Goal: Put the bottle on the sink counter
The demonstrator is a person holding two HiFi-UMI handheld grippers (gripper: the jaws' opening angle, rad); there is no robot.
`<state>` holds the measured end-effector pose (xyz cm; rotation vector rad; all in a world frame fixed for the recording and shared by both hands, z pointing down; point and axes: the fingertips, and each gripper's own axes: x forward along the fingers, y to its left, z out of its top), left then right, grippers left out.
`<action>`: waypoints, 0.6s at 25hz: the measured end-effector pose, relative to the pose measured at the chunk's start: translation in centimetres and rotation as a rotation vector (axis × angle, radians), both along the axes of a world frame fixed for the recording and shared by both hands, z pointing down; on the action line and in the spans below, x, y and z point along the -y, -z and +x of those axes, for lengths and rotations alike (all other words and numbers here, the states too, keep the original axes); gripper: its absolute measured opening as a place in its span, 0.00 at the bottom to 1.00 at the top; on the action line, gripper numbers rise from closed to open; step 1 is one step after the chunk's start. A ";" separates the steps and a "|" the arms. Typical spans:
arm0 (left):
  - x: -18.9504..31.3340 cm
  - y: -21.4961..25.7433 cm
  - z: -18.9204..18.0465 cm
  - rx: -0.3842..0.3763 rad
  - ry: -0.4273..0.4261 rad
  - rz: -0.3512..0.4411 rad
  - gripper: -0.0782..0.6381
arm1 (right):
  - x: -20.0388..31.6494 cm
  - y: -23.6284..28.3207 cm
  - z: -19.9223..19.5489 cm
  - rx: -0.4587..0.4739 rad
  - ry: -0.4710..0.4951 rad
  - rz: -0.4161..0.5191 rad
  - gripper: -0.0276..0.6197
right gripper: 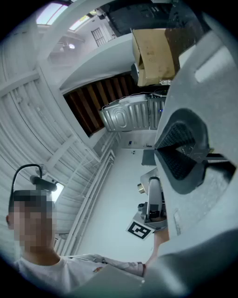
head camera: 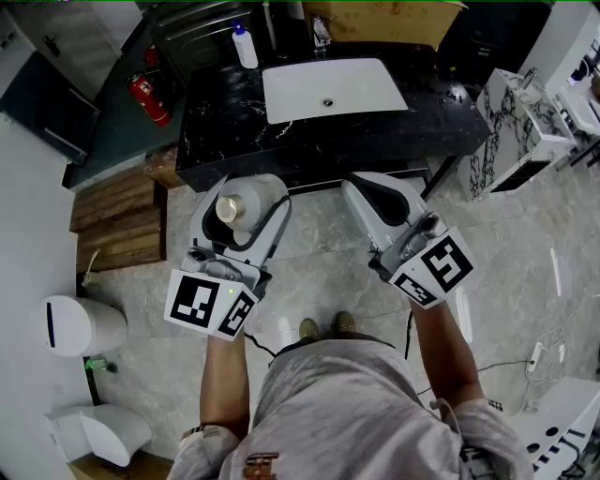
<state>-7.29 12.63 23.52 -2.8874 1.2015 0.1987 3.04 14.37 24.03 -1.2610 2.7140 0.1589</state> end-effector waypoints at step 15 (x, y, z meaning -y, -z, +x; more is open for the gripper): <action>1.2 -0.2 1.3 -0.002 0.020 0.000 0.57 | 1.1 0.2 1.4 -0.008 0.016 0.015 0.04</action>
